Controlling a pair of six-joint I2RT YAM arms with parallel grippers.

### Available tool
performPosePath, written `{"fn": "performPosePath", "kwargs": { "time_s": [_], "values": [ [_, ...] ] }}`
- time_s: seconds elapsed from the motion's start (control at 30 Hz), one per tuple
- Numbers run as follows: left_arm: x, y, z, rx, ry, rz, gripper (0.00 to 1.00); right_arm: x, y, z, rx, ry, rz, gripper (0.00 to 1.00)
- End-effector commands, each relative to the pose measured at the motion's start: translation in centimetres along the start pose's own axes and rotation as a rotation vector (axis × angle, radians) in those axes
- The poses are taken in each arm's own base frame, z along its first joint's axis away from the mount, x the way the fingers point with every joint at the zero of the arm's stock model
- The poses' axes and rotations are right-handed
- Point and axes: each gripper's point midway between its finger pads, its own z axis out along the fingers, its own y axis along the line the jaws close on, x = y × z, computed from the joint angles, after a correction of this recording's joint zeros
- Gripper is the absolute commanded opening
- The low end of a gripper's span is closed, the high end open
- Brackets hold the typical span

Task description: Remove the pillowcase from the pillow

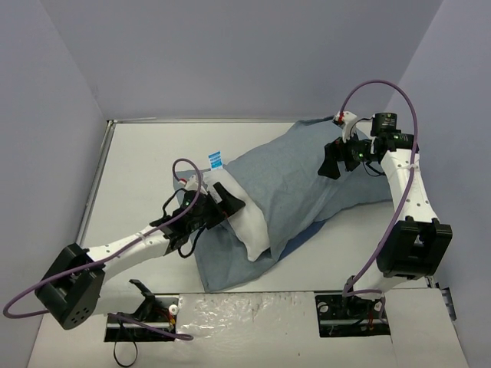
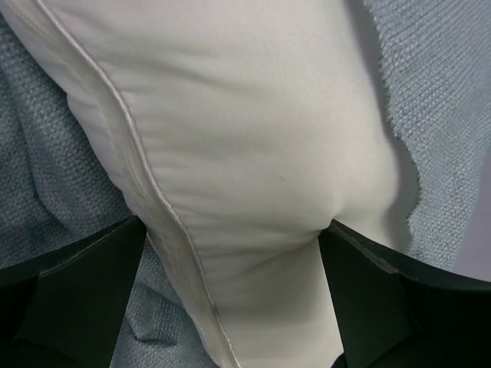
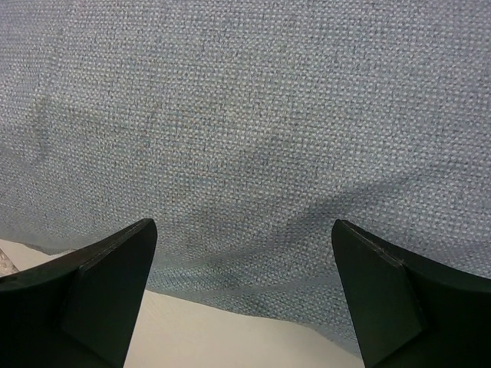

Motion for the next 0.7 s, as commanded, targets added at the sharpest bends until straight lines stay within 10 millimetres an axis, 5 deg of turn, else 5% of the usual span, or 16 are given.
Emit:
{"fn": "performPosePath", "kwargs": {
  "time_s": [0.0,0.27,0.53,0.6,0.67],
  "values": [
    [-2.2,-1.0,0.9,0.068,-0.062,0.011,0.94,0.9,0.1,-0.1,-0.009,0.028,0.009,0.93],
    [-2.1,-0.7,4.2,0.132,-0.05,-0.055,1.0,0.9,0.2,-0.2,-0.006,0.029,0.003,0.93],
    [-3.8,0.6,4.3,0.13,-0.08,-0.119,0.46,-0.3,0.3,-0.4,-0.018,-0.003,-0.004,0.92],
    [-5.9,0.5,3.3,0.138,-0.121,-0.12,0.33,-0.9,0.3,-0.6,-0.02,-0.018,-0.005,0.92],
    [-8.4,0.6,1.9,0.131,-0.172,-0.116,0.1,-1.9,0.4,-1.0,-0.021,-0.04,-0.014,0.92]
  ]
}}
